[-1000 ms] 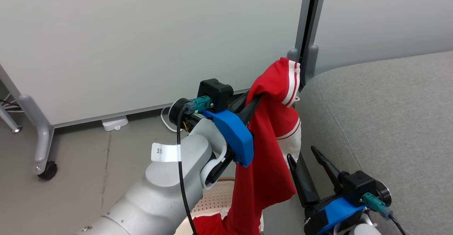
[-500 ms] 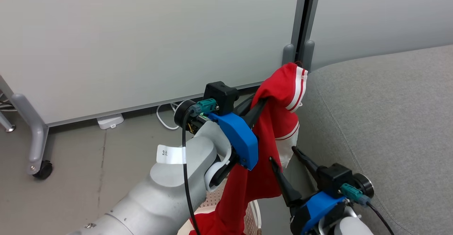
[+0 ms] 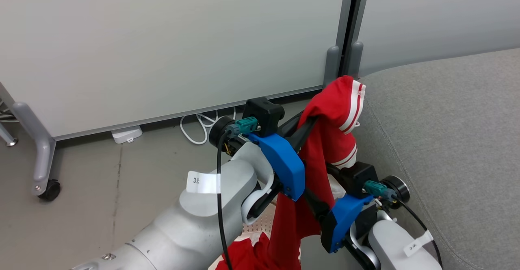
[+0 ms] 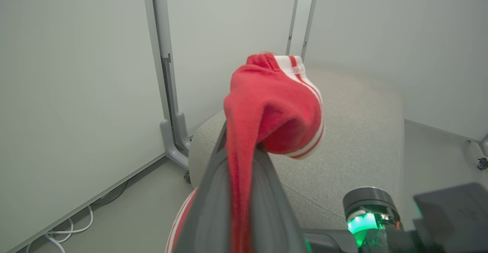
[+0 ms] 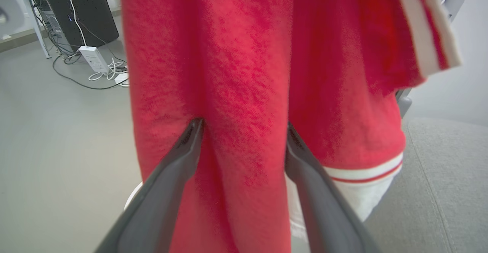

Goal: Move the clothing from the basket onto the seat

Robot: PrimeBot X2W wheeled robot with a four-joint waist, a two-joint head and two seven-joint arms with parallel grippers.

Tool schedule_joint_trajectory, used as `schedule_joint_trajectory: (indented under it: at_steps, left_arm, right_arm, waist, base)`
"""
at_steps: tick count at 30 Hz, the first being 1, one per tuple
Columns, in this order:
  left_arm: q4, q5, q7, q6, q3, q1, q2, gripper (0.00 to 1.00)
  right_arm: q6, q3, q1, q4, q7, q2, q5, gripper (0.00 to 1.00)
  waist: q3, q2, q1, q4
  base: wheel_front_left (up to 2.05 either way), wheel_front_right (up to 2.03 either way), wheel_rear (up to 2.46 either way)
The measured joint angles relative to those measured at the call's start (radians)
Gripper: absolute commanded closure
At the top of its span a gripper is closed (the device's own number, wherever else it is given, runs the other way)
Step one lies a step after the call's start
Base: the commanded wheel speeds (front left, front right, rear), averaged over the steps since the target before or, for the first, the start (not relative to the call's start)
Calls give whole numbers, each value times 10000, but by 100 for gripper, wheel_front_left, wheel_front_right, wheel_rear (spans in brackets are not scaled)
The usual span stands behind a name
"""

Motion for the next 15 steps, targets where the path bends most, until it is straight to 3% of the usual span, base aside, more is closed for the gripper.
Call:
schedule_joint_trajectory:
  at_steps: [14,15]
  left_arm:
    - [-73,-401,-161,23,-531,-233,2,100]
    - [-63,-407,-165,23,-548,-244,4,100]
  right_arm:
    - [0,1866,-1608,1613,-439,-284,1576,0]
    - [0,1962,-1653,1707,-479,-286,1685,43]
  waist:
    - [-2,0,0,121]
    - [-2,0,0,122]
  base:
    - [0,0,0]
    - [0,0,0]
